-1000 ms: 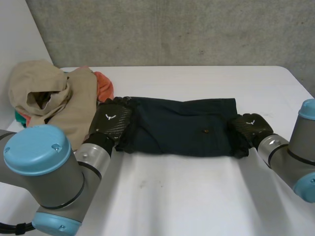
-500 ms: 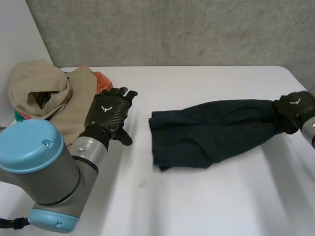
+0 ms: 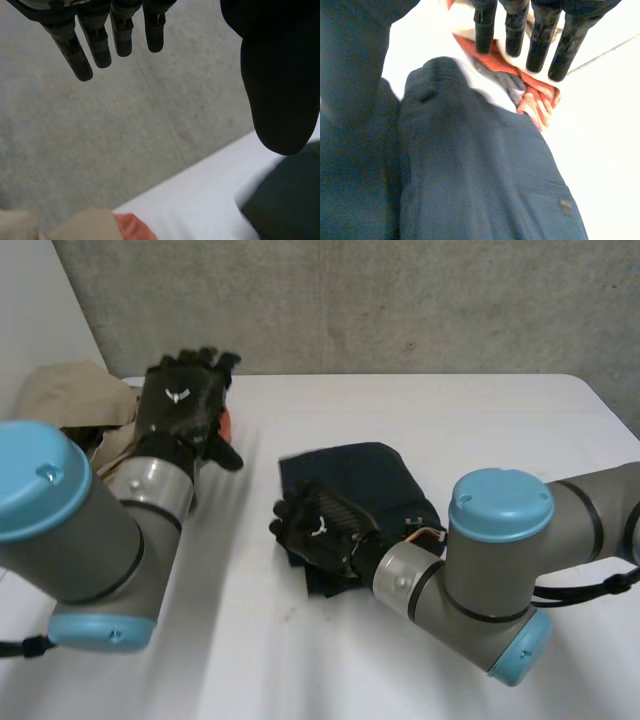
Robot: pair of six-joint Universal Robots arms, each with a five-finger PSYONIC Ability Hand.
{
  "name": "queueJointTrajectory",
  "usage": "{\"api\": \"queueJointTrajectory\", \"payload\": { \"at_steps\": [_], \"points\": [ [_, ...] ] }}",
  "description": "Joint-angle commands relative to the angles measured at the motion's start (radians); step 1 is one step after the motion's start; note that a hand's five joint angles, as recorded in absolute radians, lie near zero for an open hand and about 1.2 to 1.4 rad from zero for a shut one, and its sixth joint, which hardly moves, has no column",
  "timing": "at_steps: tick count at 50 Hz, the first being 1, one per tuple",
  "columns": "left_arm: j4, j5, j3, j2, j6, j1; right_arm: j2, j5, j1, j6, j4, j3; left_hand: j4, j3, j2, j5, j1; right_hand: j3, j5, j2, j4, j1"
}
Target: Fold the laundry.
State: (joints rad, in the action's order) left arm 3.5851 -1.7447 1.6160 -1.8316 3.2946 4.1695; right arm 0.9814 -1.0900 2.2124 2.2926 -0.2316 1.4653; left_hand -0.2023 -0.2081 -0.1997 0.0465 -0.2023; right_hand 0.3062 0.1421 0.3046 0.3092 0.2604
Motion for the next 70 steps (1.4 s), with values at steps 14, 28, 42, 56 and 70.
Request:
{"api": "queueJointTrajectory", "payload": {
  "at_steps": [14,28,42,56,70],
  "points": [
    [-0.288,0.024,-0.614,-0.517,0.000,-0.192,0.105,-0.200,-0.286,0.740,0.260,-0.216,-0.029,-0.023,-0.031,0.010,-0.029,-0.132,-0.142,-0.130,-0.135,-0.086],
    [-0.532,-0.027,-0.706,-0.658,0.005,-0.197,-0.225,-0.202,-0.251,0.553,0.463,-0.510,-0.044,-0.038,-0.046,0.025,-0.044,-0.132,-0.142,-0.130,-0.135,-0.086],
    [-0.609,-0.016,-0.706,-0.644,0.011,-0.192,-0.290,-0.301,-0.243,0.372,0.491,-0.516,-0.011,-0.005,-0.014,-0.007,-0.011,-0.132,-0.142,-0.130,-0.135,-0.086],
    [-0.580,0.189,-0.526,-0.212,0.006,-0.125,0.141,-0.326,-0.263,0.718,0.175,-0.116,-0.002,0.004,-0.005,-0.016,-0.002,-0.132,-0.142,-0.130,-0.135,-0.086],
    [-0.586,0.633,-0.214,-0.002,-0.001,0.006,0.097,-0.128,-0.362,0.875,0.201,0.121,-0.008,-0.002,-0.011,-0.010,-0.008,-0.132,-0.142,-0.130,-0.135,-0.086]
  ]
}}
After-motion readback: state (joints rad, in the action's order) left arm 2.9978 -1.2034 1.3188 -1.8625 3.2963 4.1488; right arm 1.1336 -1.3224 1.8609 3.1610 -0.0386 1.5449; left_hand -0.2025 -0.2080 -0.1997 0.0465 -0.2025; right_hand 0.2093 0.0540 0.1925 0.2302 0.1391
